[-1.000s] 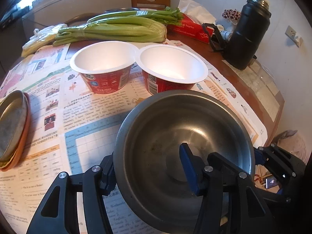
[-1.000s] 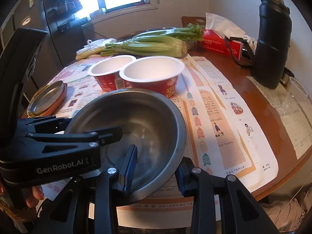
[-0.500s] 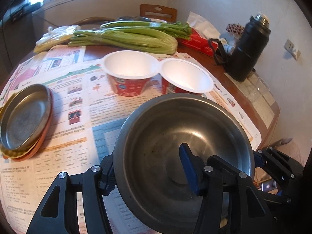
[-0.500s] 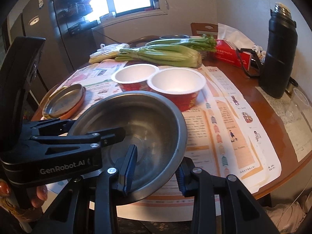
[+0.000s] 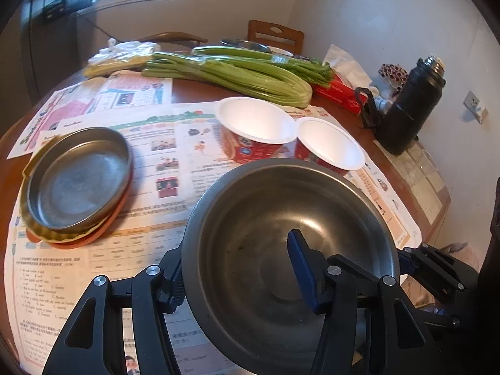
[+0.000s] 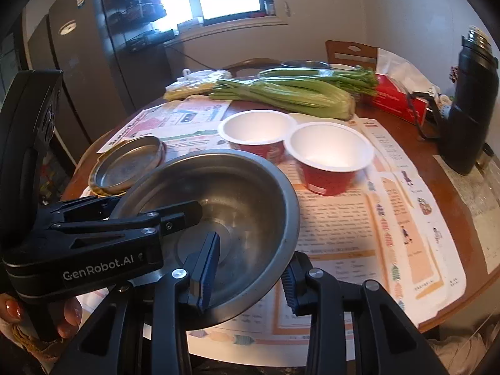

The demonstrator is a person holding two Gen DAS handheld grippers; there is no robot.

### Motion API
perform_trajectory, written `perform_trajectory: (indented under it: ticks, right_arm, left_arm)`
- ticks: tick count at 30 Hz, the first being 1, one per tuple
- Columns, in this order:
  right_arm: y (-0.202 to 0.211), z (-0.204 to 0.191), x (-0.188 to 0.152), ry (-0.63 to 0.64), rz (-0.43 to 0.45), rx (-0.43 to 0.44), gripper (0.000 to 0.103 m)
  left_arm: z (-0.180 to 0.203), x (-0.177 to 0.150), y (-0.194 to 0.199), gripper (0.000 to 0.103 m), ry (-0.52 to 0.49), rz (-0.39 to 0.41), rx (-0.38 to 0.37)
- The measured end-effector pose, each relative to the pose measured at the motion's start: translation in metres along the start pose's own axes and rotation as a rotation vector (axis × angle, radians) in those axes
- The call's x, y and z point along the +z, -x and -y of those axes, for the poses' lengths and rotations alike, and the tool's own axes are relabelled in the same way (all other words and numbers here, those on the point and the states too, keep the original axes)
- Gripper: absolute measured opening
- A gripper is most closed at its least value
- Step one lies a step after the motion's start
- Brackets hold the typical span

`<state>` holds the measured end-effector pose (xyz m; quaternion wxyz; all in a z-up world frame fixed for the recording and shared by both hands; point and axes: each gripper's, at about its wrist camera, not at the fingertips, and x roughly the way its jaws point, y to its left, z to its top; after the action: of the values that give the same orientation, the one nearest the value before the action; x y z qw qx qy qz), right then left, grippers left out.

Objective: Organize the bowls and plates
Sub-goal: 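Lift and hold the steel bowl up with the left tool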

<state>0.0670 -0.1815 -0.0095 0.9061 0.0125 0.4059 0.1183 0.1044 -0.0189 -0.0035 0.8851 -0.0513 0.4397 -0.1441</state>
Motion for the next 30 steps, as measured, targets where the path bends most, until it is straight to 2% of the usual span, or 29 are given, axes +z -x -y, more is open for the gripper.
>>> perform_trajectory:
  ticks: [16, 30]
  right_arm:
    - [-0.017, -0.007, -0.004, -0.005, -0.052, 0.059, 0.037]
    - [-0.03, 0.016, -0.012, -0.038, -0.078, 0.021, 0.037]
  left_arm:
    - [-0.007, -0.008, -0.003, 0.059, -0.008, -0.019, 0.031]
    - [0.011, -0.008, -0.033, 0.059, -0.061, -0.051, 0.041]
